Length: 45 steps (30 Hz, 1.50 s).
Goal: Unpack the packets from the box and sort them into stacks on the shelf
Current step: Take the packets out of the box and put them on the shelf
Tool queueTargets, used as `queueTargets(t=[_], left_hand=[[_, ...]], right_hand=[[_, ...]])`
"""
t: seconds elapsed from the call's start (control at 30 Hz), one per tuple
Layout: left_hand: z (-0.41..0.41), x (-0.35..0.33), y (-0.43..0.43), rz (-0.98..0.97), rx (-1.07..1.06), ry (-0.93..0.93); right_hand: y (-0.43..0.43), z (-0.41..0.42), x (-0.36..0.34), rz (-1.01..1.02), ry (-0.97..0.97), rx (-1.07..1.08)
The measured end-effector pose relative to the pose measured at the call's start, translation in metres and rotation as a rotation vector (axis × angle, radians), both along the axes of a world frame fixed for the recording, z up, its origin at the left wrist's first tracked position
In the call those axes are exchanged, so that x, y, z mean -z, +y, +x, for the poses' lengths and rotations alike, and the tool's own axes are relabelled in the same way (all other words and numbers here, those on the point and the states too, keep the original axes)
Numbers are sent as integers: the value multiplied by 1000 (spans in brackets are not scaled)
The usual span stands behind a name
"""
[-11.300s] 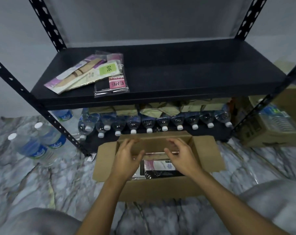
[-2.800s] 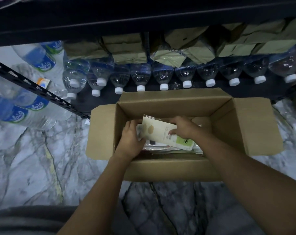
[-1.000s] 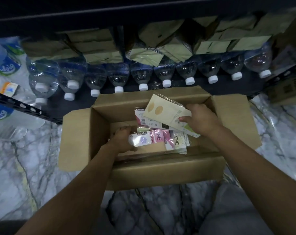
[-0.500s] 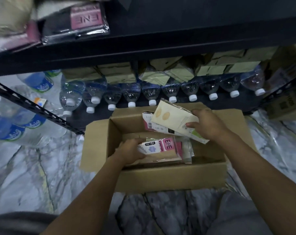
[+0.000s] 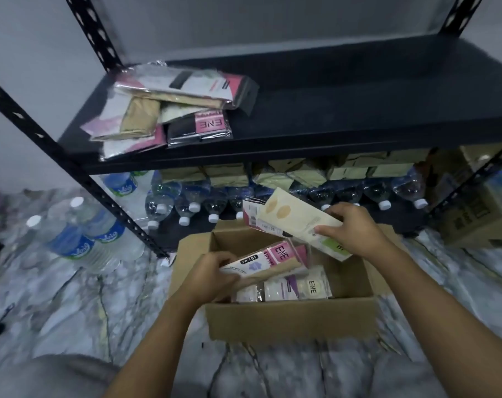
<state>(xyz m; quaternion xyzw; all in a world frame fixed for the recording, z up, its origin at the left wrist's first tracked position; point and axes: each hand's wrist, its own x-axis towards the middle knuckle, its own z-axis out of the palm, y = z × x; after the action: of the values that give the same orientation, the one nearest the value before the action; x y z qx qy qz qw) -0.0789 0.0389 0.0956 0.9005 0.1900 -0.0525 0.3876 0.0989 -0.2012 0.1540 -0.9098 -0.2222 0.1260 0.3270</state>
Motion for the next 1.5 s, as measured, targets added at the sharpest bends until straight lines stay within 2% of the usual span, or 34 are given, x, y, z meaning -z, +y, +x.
queueTargets(t=[0.17,0.33,0.63,0.83,1.07,1.37,1.43,1.5], left_hand=[[-36,-40,6,-10,-41,-90],[-79,-84,8,-106,-144,-172],[-122,-180,26,-289,-386,-558],[-90,-228,57,-409,-564,-749],[-25,-262,111,-461,-680,-663],[53,-249,162,-480,-701,-501],[65,-243,170,-449,-705,-491],[75,-238,178,-379,-715,-498]], right_hand=[[-4,-28,-39,44,-20,-72],[-2,-55,-80,105,-58,-119],[42,-69,-163,357,-73,-97],[102,-54,-201,493,97,-54],[176,-15,-209,510,216,-90],[238,28,-188,464,396,-50],[247,33,-184,478,394,-37],[256,40,-182,456,303,-28]])
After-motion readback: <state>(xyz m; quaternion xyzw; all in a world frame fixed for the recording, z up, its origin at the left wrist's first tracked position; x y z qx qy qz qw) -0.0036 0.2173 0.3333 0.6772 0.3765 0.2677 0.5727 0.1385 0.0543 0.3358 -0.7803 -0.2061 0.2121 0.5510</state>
